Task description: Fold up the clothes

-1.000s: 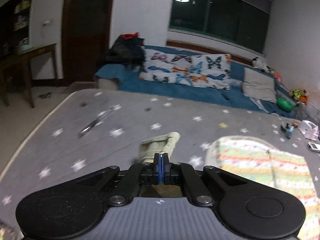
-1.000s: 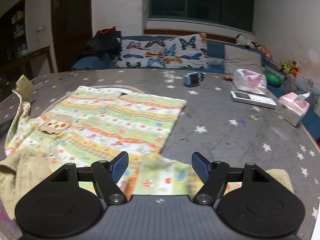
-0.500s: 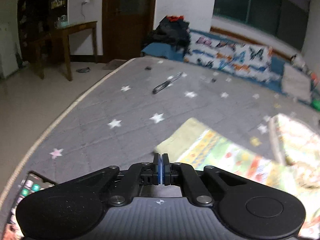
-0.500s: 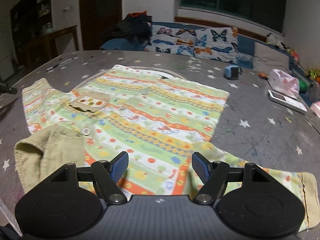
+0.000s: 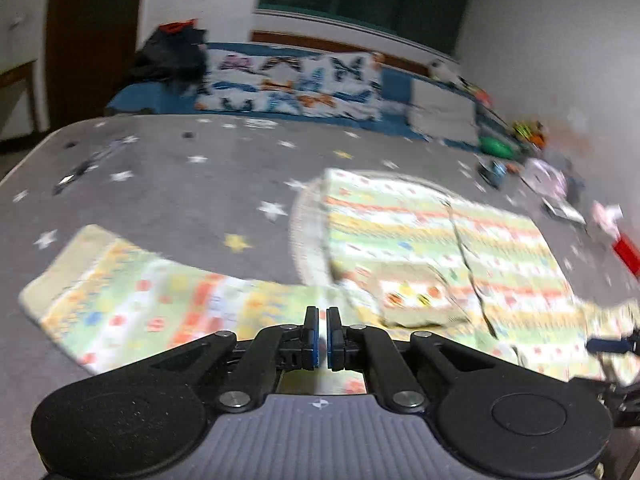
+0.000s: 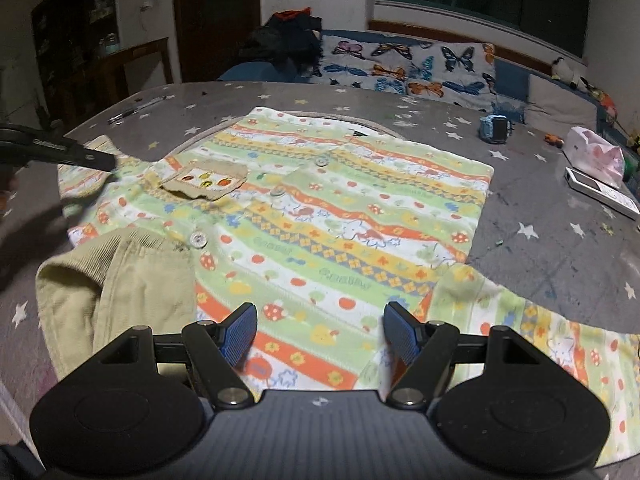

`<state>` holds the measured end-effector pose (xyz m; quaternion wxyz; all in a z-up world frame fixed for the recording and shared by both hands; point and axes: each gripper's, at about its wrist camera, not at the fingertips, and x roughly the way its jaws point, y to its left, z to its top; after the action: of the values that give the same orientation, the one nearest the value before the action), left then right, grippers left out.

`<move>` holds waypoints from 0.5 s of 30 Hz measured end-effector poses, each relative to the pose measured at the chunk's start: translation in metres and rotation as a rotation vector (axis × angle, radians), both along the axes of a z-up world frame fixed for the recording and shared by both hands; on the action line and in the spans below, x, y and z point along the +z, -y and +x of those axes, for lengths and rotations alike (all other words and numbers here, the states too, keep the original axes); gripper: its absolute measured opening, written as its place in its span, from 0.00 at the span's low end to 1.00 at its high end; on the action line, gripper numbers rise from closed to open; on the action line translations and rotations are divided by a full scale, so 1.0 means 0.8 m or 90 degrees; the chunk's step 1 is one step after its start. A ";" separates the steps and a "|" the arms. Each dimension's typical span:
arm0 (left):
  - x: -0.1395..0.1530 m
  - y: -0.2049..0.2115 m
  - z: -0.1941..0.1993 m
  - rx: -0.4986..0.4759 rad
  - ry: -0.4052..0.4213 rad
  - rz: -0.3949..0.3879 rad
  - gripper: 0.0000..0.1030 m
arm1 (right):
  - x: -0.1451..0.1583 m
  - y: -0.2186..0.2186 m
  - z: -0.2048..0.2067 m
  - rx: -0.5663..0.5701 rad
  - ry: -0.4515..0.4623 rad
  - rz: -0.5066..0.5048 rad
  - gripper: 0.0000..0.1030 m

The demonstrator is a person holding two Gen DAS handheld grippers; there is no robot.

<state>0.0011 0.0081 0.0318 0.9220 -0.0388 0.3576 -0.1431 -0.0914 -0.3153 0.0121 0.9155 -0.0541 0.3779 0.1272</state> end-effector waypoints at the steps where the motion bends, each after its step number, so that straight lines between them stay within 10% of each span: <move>1: -0.006 0.006 0.000 -0.010 -0.006 0.006 0.04 | -0.001 0.000 -0.003 0.006 0.003 -0.007 0.70; 15: -0.016 -0.007 -0.031 -0.010 -0.009 0.049 0.05 | -0.004 0.032 -0.019 0.019 -0.007 -0.006 0.74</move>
<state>-0.0236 0.0138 0.0194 0.9191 -0.0017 0.3697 -0.1366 -0.1064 -0.3409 0.0091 0.9111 -0.0631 0.3827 0.1394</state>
